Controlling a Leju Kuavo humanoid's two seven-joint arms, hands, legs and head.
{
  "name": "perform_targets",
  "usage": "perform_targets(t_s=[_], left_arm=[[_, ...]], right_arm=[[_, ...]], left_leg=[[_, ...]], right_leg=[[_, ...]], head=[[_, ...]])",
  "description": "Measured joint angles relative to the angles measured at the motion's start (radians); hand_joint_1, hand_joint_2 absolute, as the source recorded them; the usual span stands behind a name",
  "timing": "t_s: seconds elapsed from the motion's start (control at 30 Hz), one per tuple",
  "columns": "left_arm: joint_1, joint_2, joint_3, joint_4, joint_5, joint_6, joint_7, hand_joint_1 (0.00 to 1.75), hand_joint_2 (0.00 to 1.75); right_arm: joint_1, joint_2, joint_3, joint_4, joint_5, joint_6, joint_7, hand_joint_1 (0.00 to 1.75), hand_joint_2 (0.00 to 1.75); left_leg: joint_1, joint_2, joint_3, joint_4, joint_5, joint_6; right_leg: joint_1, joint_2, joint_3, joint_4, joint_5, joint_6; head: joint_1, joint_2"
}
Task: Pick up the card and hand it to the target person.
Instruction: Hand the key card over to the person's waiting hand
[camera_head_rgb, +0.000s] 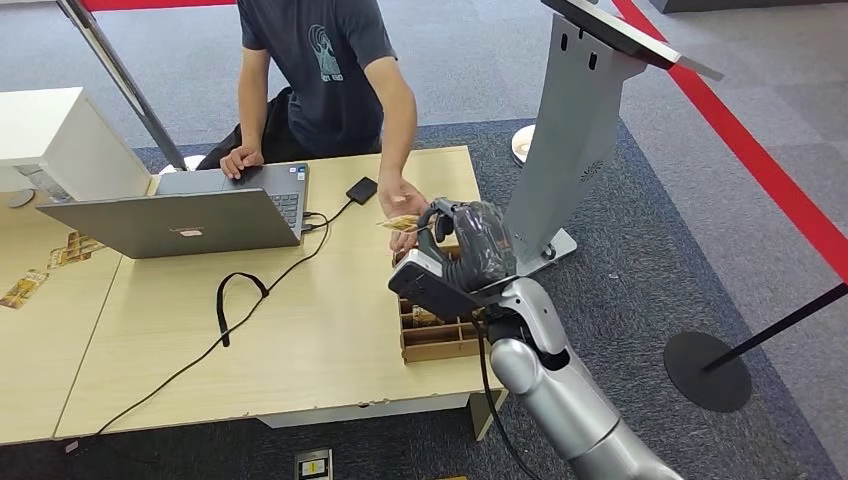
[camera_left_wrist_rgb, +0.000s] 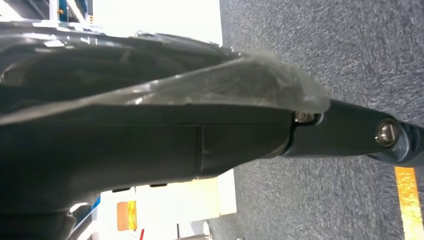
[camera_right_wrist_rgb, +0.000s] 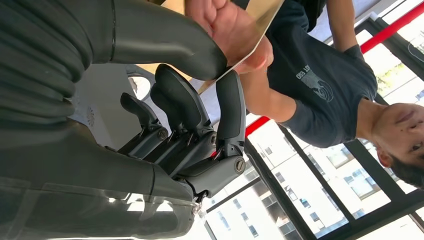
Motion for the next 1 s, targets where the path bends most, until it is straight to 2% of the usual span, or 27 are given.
perform_targets(t_s=[0.3, 0.33, 0.43, 0.47, 1.0], left_arm=[[0.002, -0.002, 0.007, 0.0, 0.009, 0.002, 0.002, 0.0, 0.0], [0.002, -0.002, 0.009, 0.0, 0.011, 0.003, 0.003, 0.0, 0.0], [0.003, -0.004, 0.014, 0.0, 0.017, 0.008, 0.008, 0.0, 0.0], [0.003, -0.005, 0.016, 0.0, 0.02, 0.01, 0.009, 0.0, 0.0], [0.007, -0.012, 0.03, -0.006, 0.03, 0.027, 0.002, 0.0, 0.0]], right_arm=[[-0.005, 0.006, 0.019, 0.003, -0.005, 0.002, 0.003, 1.53, 1.75], [-0.007, 0.006, 0.021, 0.003, -0.005, 0.003, 0.004, 1.26, 1.75], [-0.014, 0.007, 0.027, 0.008, -0.006, 0.007, 0.007, 0.11, 1.75], [-0.016, 0.008, 0.029, 0.011, -0.007, 0.007, 0.009, 0.0, 1.75], [-0.033, 0.018, 0.06, 0.036, -0.012, 0.006, 0.04, 0.0, 1.75]], left_leg=[[0.0, 0.0, 0.0, 0.0, 0.0, 0.0], [0.0, 0.0, 0.0, 0.0, 0.0, 0.0], [0.0, 0.0, 0.0, 0.0, 0.0, 0.0], [0.0, 0.0, 0.0, 0.0, 0.0, 0.0], [0.0, 0.0, 0.0, 0.0, 0.0, 0.0]], right_leg=[[0.0, 0.0, 0.0, 0.0, 0.0, 0.0], [0.0, 0.0, 0.0, 0.0, 0.0, 0.0], [0.0, 0.0, 0.0, 0.0, 0.0, 0.0], [0.0, 0.0, 0.0, 0.0, 0.0, 0.0], [0.0, 0.0, 0.0, 0.0, 0.0, 0.0]], head=[[0.0, 0.0], [0.0, 0.0], [0.0, 0.0], [0.0, 0.0], [0.0, 0.0]])
